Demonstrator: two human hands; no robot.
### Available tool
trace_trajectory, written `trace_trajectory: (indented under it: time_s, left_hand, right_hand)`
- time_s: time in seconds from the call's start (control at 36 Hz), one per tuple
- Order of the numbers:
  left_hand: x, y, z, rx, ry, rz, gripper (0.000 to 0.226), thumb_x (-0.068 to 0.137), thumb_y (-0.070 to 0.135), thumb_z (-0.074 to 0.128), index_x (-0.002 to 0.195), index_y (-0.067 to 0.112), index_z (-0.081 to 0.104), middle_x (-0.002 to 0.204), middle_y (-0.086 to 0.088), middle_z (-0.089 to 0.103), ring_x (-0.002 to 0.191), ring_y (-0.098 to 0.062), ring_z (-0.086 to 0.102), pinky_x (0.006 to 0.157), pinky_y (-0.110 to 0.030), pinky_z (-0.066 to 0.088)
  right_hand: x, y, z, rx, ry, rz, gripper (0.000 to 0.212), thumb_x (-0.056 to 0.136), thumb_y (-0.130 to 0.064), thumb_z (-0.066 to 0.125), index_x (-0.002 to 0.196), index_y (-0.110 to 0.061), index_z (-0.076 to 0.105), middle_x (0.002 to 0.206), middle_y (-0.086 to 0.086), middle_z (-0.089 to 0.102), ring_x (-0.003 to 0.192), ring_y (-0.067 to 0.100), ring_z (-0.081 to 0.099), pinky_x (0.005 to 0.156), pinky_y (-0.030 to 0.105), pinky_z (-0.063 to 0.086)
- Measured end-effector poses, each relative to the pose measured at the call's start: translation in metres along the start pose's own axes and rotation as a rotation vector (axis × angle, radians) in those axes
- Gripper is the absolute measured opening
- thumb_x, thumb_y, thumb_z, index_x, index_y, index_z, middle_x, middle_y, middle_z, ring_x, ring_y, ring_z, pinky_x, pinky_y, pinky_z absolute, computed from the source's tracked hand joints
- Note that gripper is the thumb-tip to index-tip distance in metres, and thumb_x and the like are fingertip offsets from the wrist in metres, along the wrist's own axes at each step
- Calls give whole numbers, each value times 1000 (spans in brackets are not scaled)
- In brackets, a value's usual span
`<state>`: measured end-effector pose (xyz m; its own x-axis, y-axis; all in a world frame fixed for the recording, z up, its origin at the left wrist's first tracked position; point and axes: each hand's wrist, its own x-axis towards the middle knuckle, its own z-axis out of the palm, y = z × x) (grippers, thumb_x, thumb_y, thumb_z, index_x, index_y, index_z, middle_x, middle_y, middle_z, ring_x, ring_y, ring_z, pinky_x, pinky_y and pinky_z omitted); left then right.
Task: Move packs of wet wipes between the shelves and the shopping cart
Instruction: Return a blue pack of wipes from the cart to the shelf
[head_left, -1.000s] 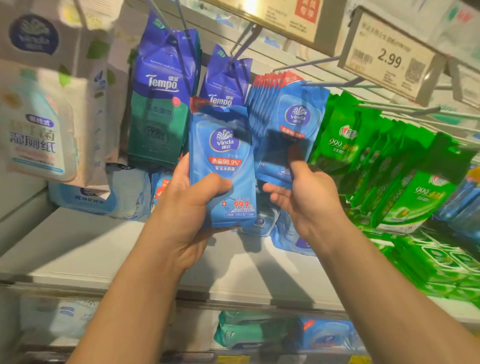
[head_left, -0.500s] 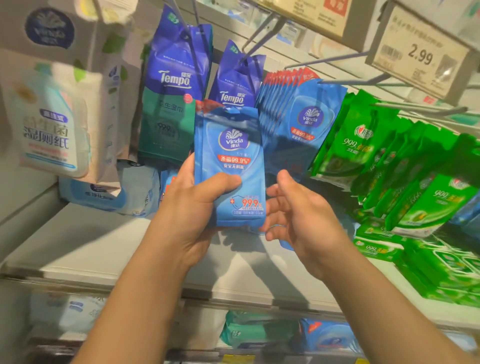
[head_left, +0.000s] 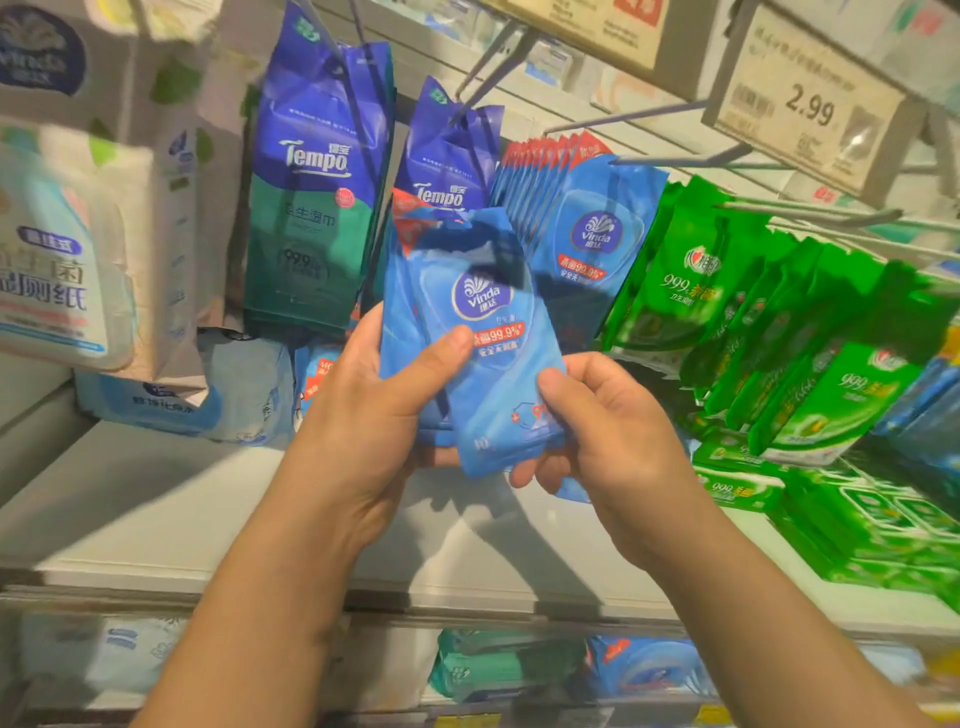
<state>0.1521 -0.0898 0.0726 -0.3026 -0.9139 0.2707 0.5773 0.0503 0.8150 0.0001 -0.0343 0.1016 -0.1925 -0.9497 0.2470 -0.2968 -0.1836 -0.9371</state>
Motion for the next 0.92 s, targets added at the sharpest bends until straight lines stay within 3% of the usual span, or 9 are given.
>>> trace_trajectory:
  time_s: [0.11,0.19,0.28,0.47,0.69,0.83,0.92]
  left_hand:
    - [-1,7,6,-65,-56,-40,41,87,35,60,127,28,61,113,-2,78,89,-29,77,58,-51,61]
    - [0,7,9,-79,-79,-51,36,86,32,59,122,29,62,109,-3,78,81,-30,77,54,-50,62]
    - [1,4,12,-94,-82,-78,34,86,30,59,120,29,63,105,-6,78,75,-31,76,55,-52,62]
    - [6,3,17,-98,-70,-96,38,86,30,62,124,27,64,111,-16,76,83,-39,73,61,-58,62]
    - [6,3,17,-104,-65,-97,37,83,31,63,120,27,65,103,-14,77,83,-40,75,59,-55,62]
    - [8,5,12,-97,-57,-87,35,84,31,62,119,28,64,102,-13,77,80,-37,76,57,-53,62]
    - [8,6,10,-96,-54,-84,35,85,31,61,120,27,63,101,-12,77,80,-36,76,57,-52,62]
  right_hand:
    - [-10,-5,-7,48,93,-126,22,100,-25,53,102,-4,47,69,5,68,46,20,59,44,31,38]
    - [-18,-9,-15,93,184,-181,12,107,-19,45,104,-8,48,69,3,67,47,17,58,46,28,42]
    - [-22,-11,-22,103,263,-276,14,99,-30,47,102,-16,48,74,-1,69,53,16,62,48,29,46]
    - [-29,-14,-32,133,354,-442,9,98,-26,45,102,-18,48,75,-8,67,54,14,64,50,29,54]
    - [-23,-4,-31,116,520,-381,8,107,-20,42,102,-20,48,69,-11,67,54,11,65,48,29,54]
    - [-14,8,-31,127,520,-273,11,108,-18,39,103,-17,49,68,-10,68,51,14,65,48,28,52]
    - [-9,12,-26,135,499,-243,12,108,-21,40,107,-11,47,73,-2,70,47,22,62,46,27,47]
